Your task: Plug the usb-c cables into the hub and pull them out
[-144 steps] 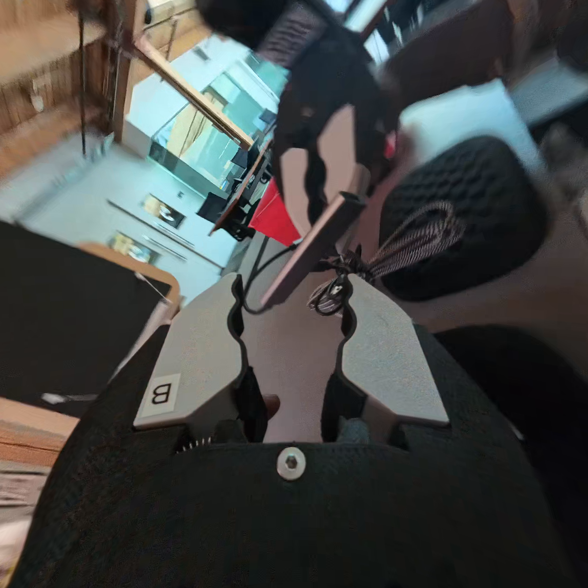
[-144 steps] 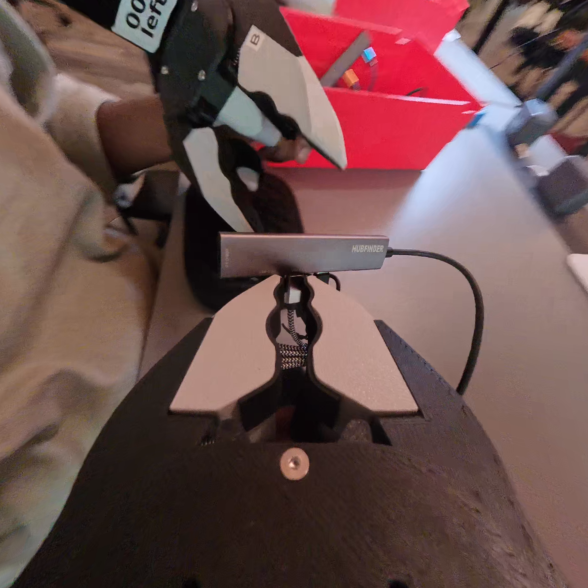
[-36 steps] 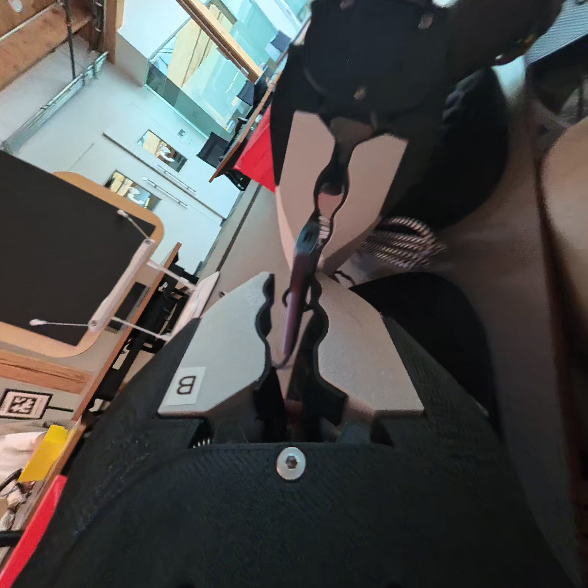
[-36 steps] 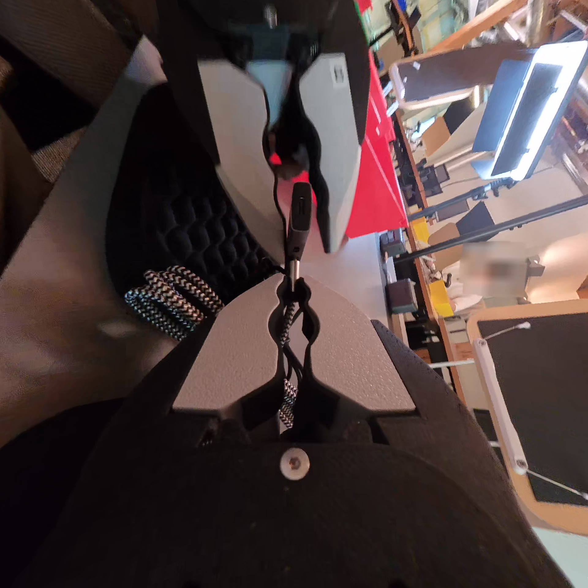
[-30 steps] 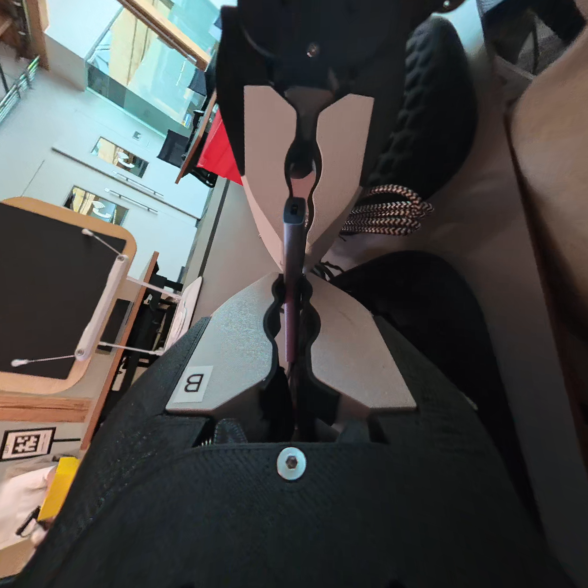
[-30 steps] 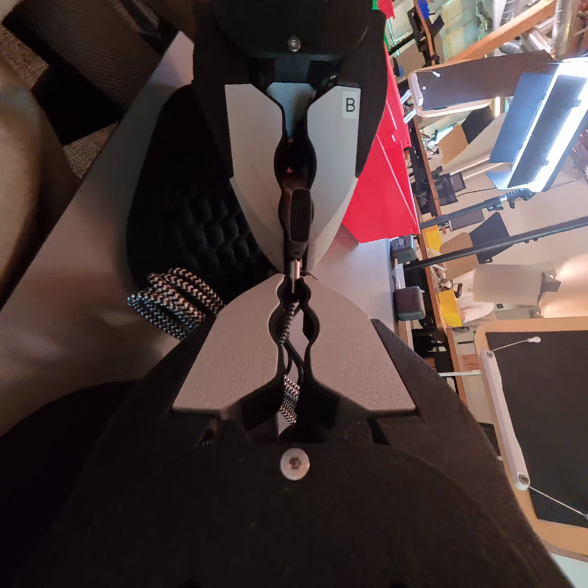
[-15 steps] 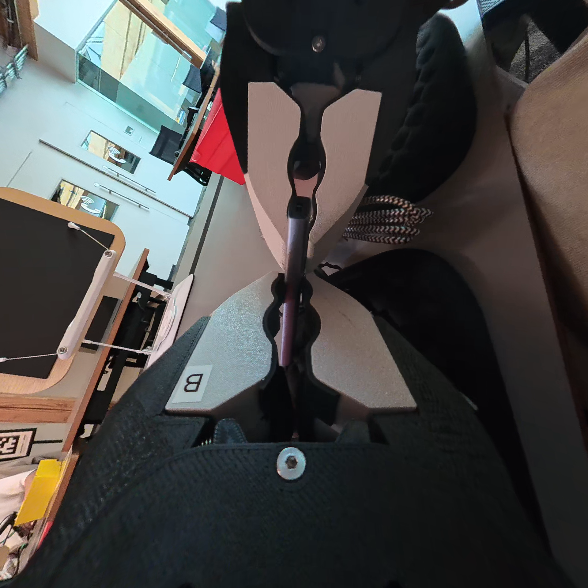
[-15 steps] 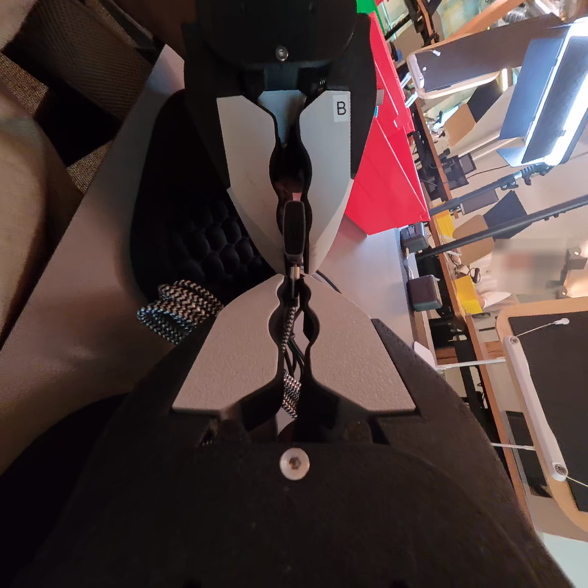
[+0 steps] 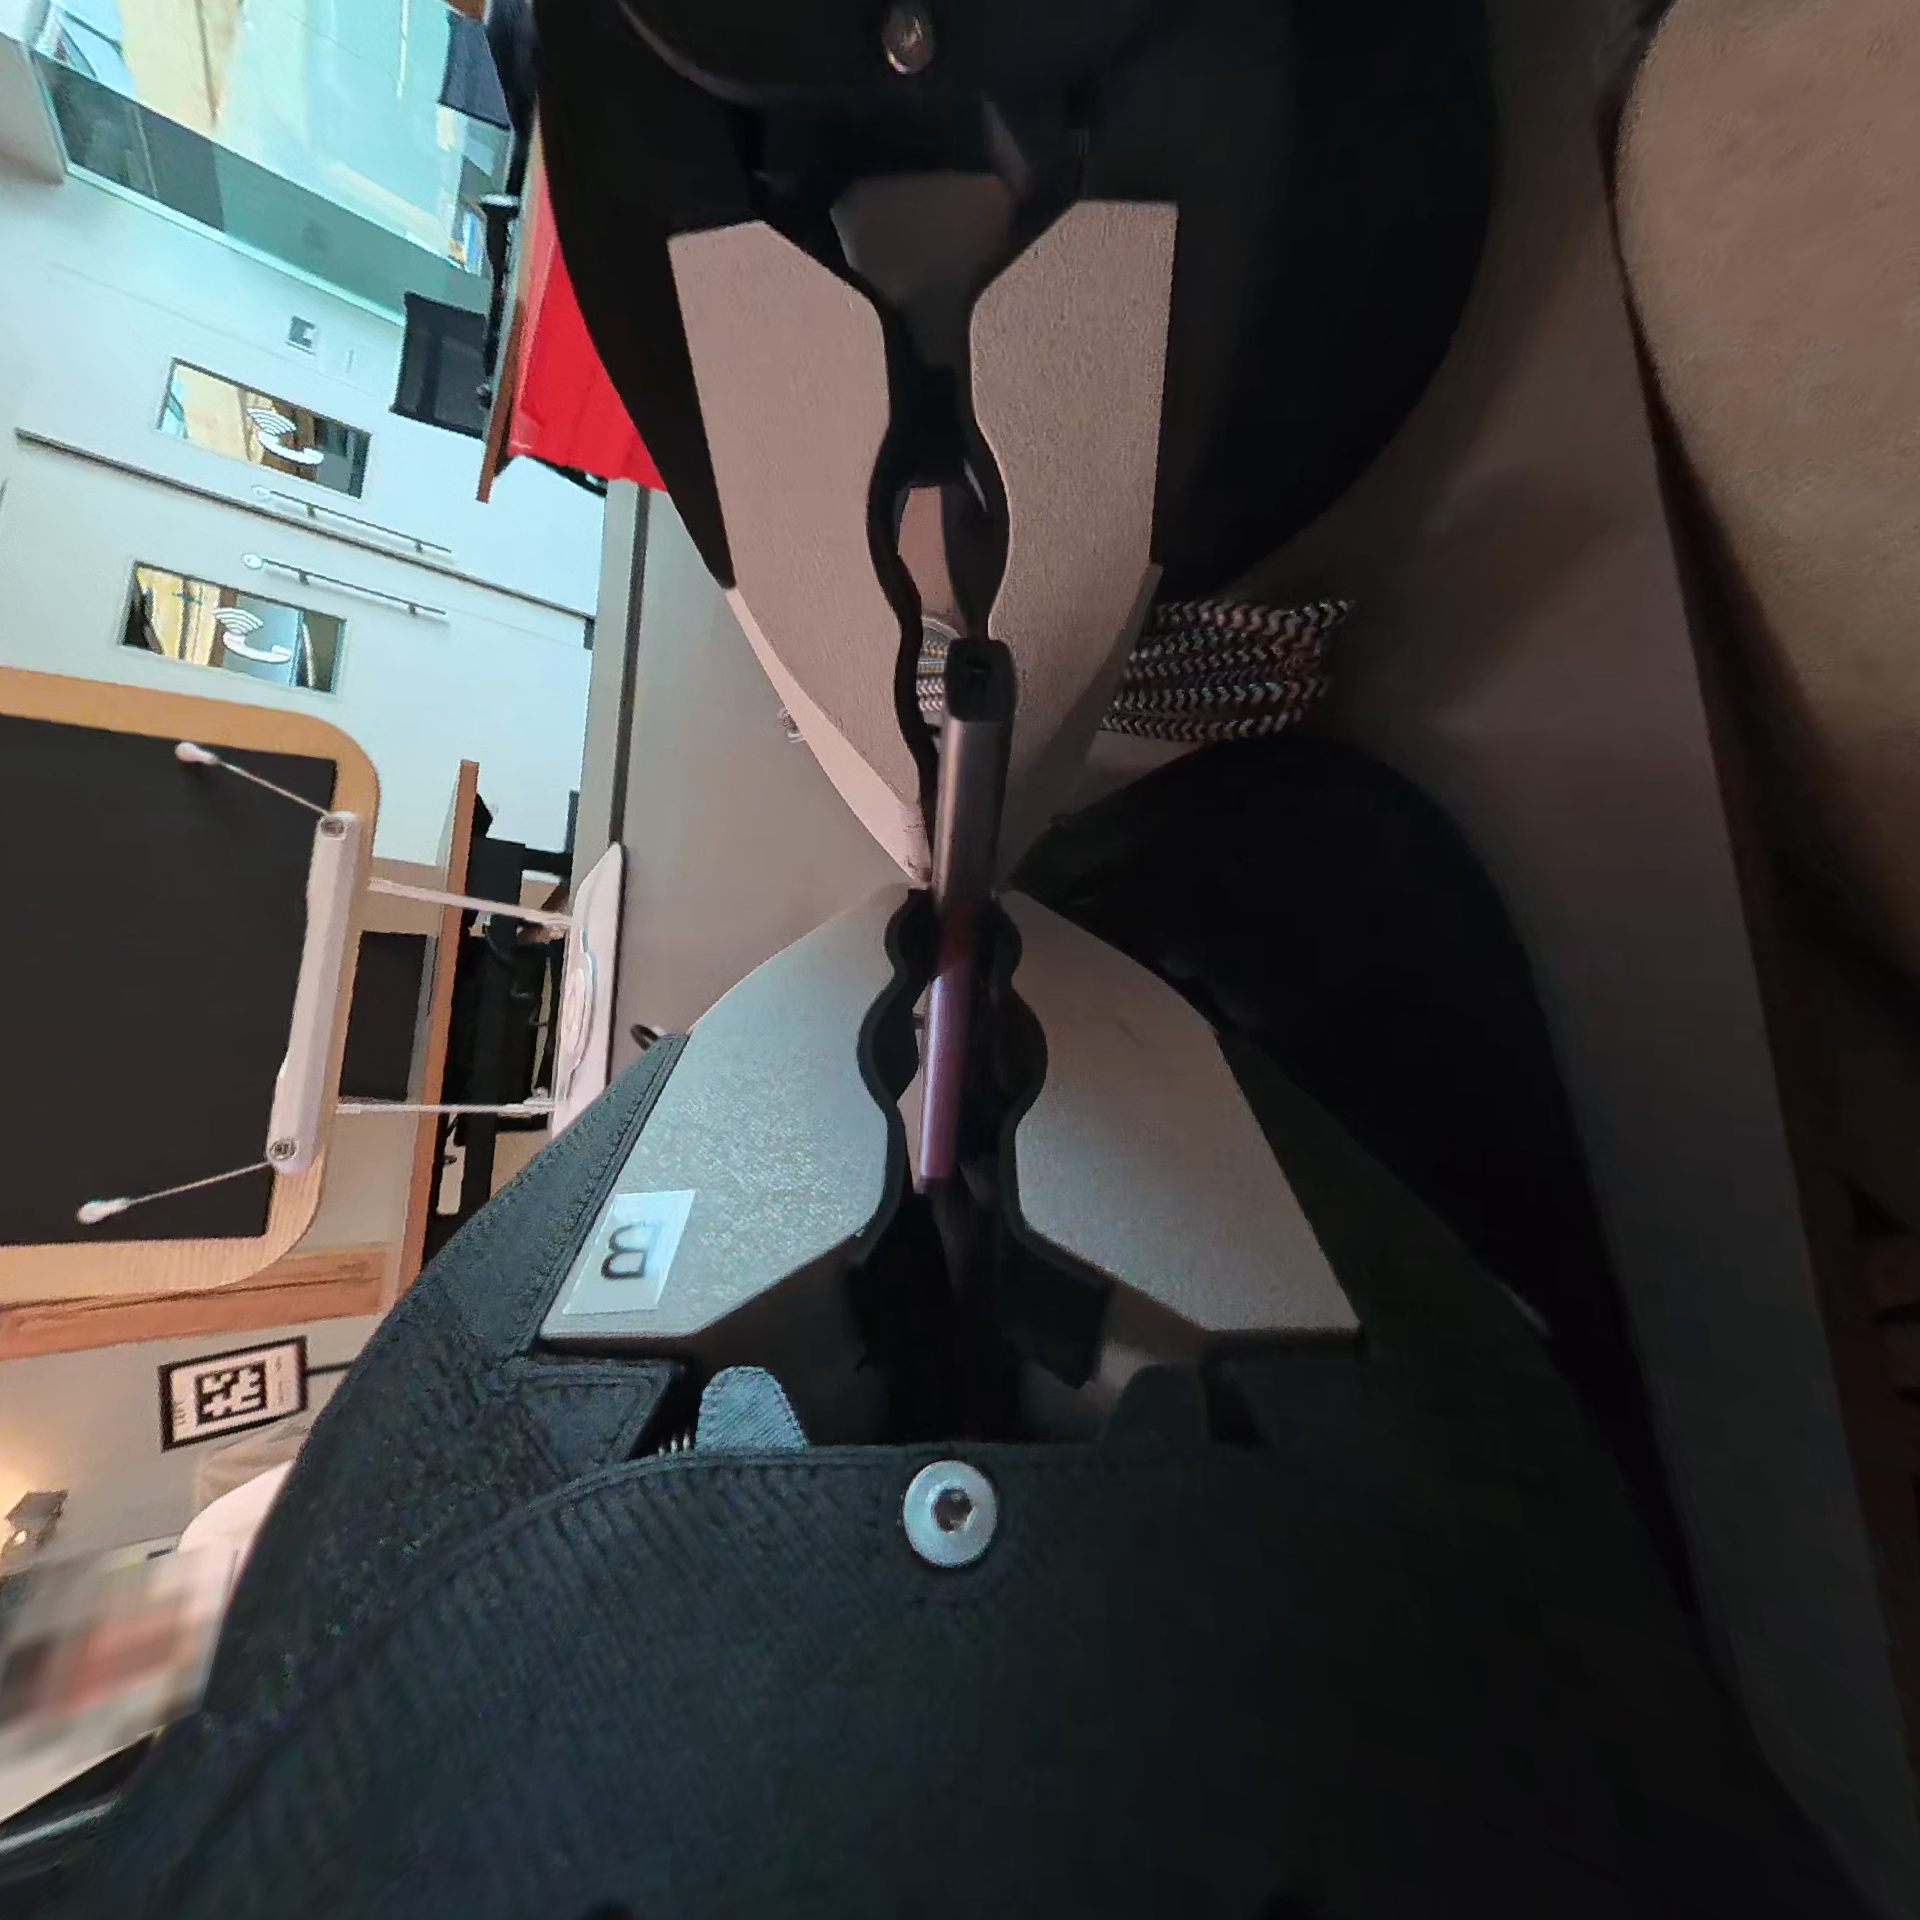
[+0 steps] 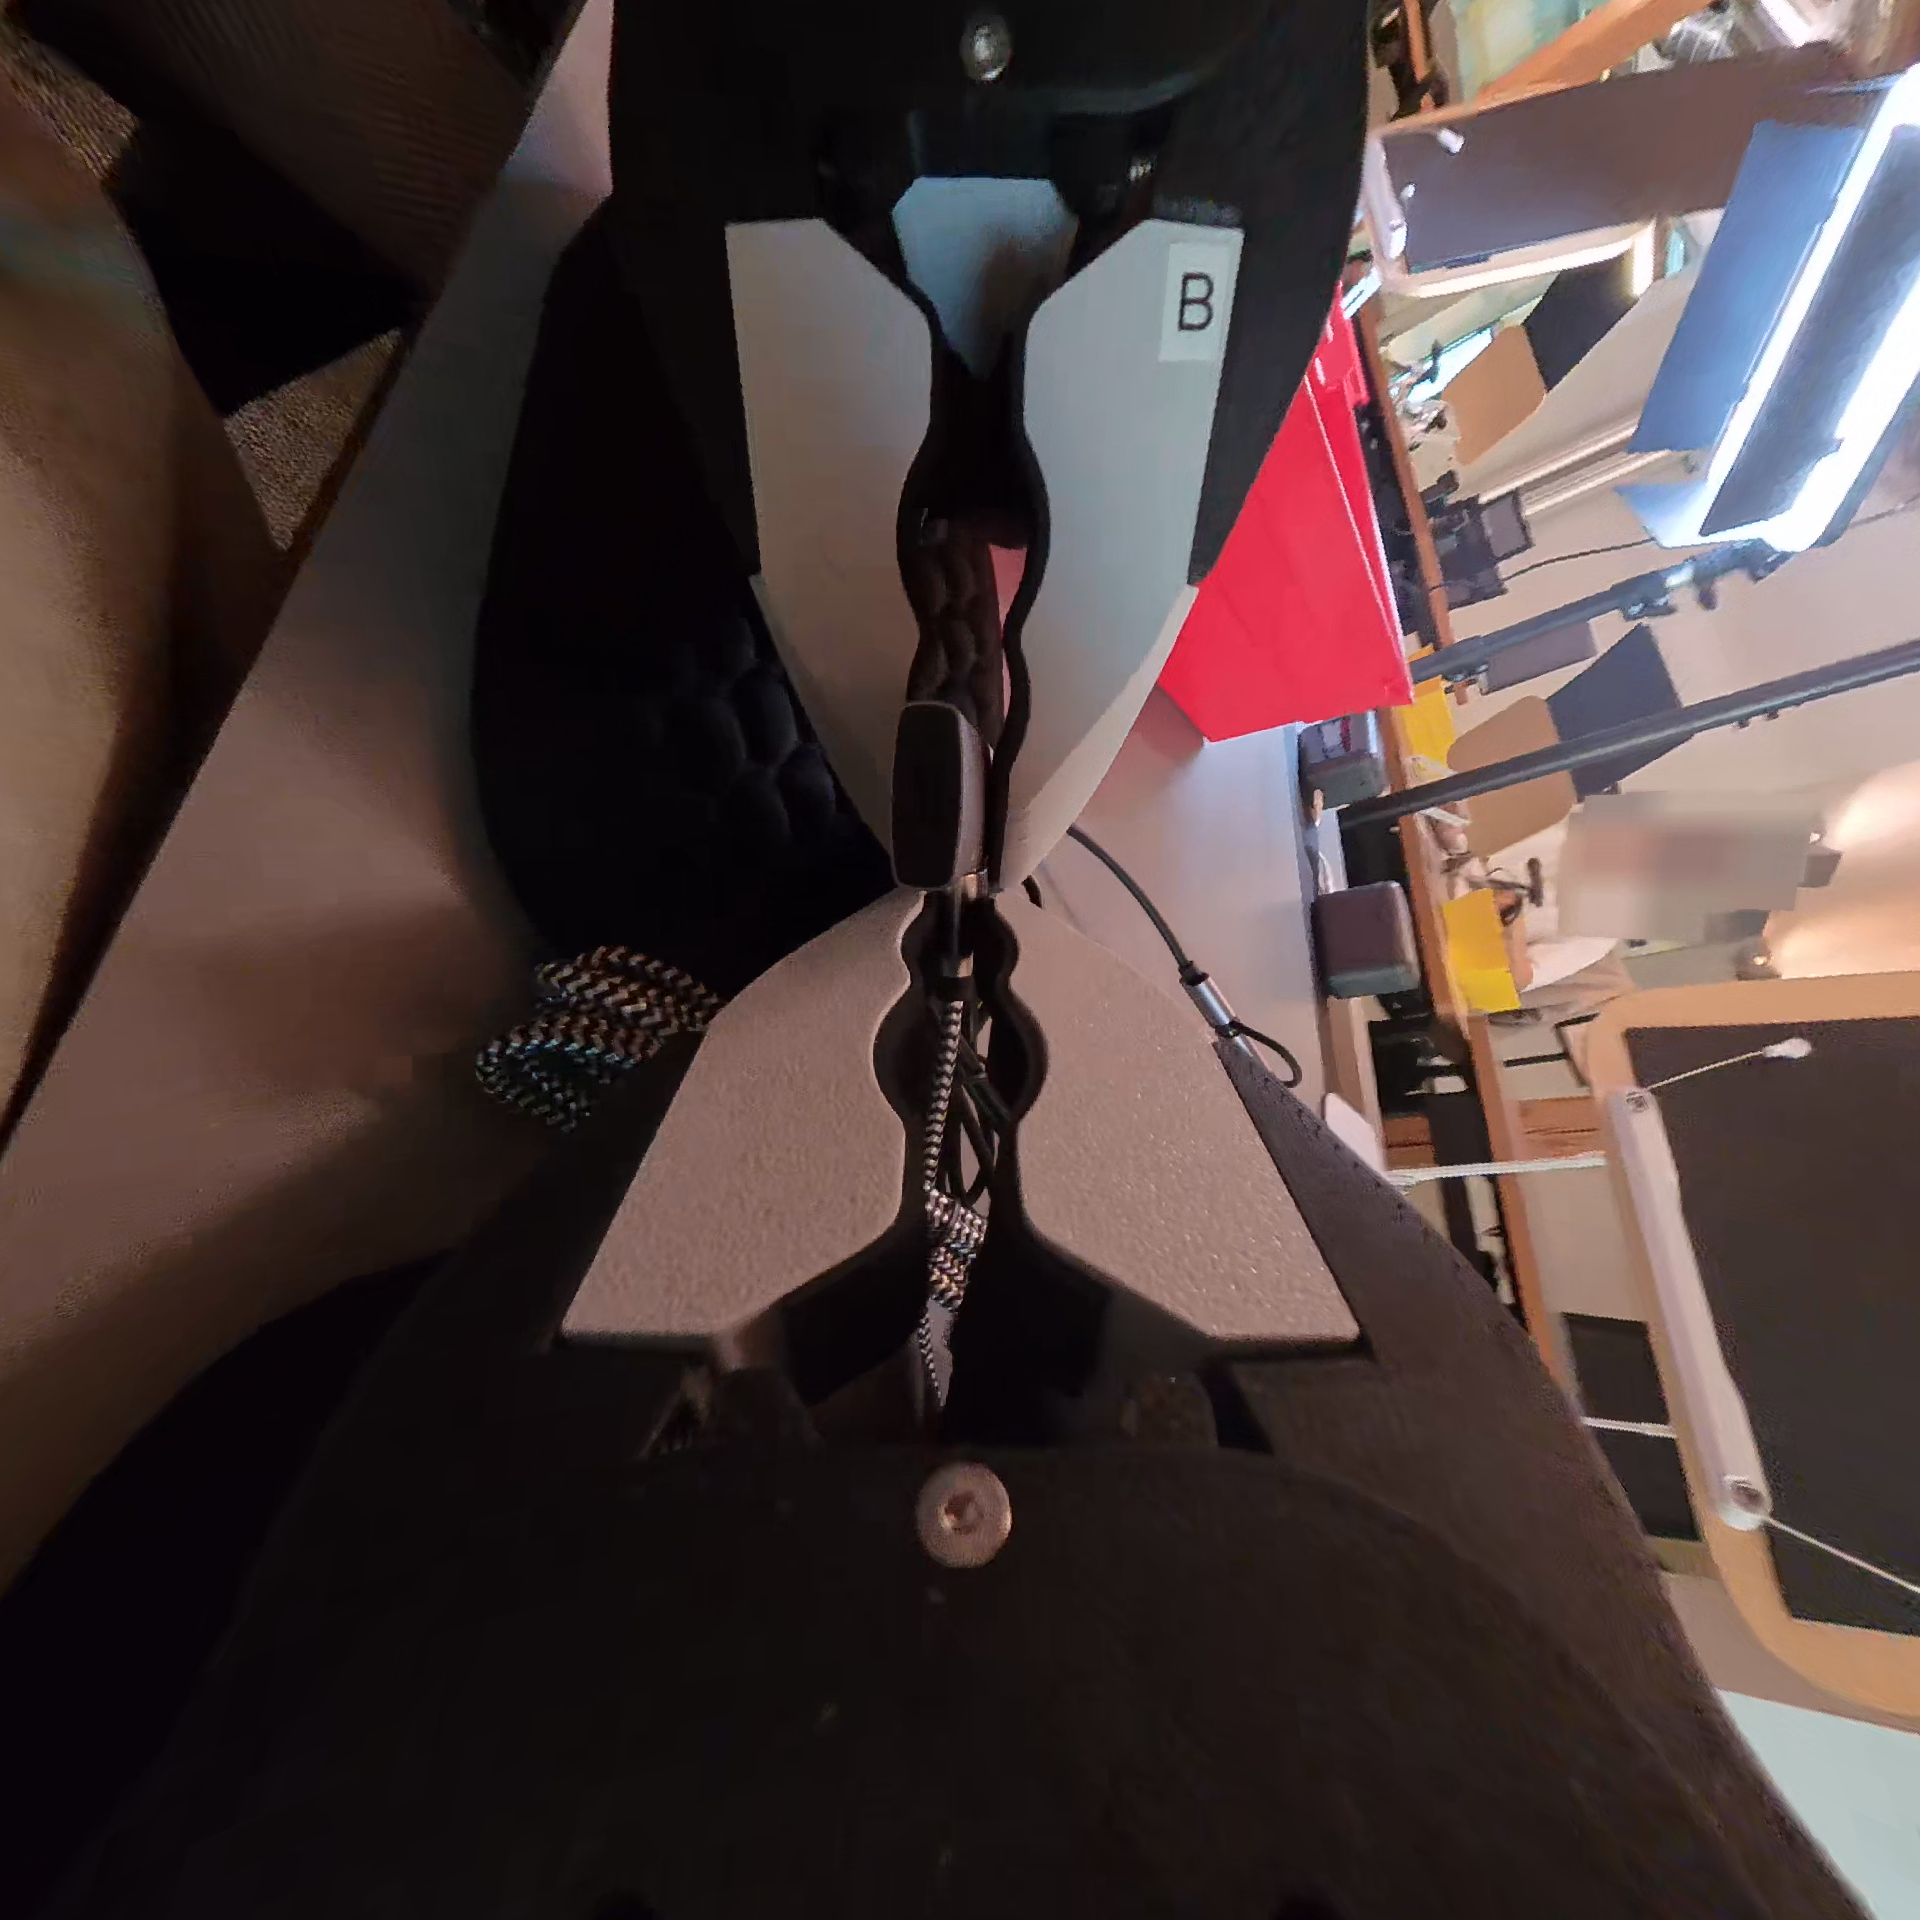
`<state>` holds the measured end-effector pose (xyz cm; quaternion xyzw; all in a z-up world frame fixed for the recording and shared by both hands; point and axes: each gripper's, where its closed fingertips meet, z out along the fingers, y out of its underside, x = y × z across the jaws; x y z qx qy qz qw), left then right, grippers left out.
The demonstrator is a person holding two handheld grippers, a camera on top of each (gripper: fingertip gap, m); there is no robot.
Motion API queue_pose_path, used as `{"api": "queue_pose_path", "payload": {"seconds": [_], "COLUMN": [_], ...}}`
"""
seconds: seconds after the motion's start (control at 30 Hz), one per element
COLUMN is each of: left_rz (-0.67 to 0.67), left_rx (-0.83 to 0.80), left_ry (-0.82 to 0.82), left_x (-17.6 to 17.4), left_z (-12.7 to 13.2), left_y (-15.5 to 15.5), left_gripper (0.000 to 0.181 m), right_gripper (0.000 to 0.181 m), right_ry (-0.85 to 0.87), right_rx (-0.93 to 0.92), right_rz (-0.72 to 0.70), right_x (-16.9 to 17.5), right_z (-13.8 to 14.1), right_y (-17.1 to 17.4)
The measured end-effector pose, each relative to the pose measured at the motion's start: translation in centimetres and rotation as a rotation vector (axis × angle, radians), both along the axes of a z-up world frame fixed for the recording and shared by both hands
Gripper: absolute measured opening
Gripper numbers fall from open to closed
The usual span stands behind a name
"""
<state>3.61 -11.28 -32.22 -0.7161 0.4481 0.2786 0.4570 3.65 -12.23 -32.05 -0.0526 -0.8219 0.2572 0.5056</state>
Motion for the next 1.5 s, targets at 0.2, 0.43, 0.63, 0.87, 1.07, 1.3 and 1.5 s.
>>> {"api": "queue_pose_path", "payload": {"seconds": [0.2, 0.43, 0.63, 0.87, 1.07, 1.3, 1.5], "left_rz": [0.077, 0.034, -0.03, -0.09, -0.058, -0.036, -0.036], "left_rx": [0.014, 0.16, 0.1, 0.041, 0.029, 0.047, 0.037], "left_ry": [-0.224, -0.149, -0.118, -0.017, -0.062, -0.107, -0.069], "left_x": [-0.2, -1.7, -0.6, 1.1, 1.2, 1.0, 0.9], "left_z": [1.2, 3.4, 2.2, 0.9, 0.5, 0.6, 0.0], "left_y": [-3.4, -1.8, 0.1, 1.5, 1.7, 1.3, 1.1], "left_gripper": [0.0, 0.0, 0.045, 0.012, 0.008, 0.008, 0.007], "right_gripper": [0.005, 0.006, 0.006, 0.005, 0.005, 0.006, 0.006], "right_ry": [-0.031, 0.047, 0.091, 0.106, 0.083, 0.043, -0.002], "right_rx": [-0.044, -0.064, -0.038, -0.05, -0.077, -0.131, -0.014], "right_rz": [-0.174, -0.017, 0.028, 0.063, 0.032, 0.014, -0.024], "right_x": [-0.5, -0.5, 0.4, 1.0, 0.9, 0.7, 0.5], "right_z": [-0.7, 1.1, 1.2, 1.5, 1.2, 1.2, 0.4], "right_y": [5.5, 1.8, 0.7, 0.4, 0.7, 0.7, 0.6]}}
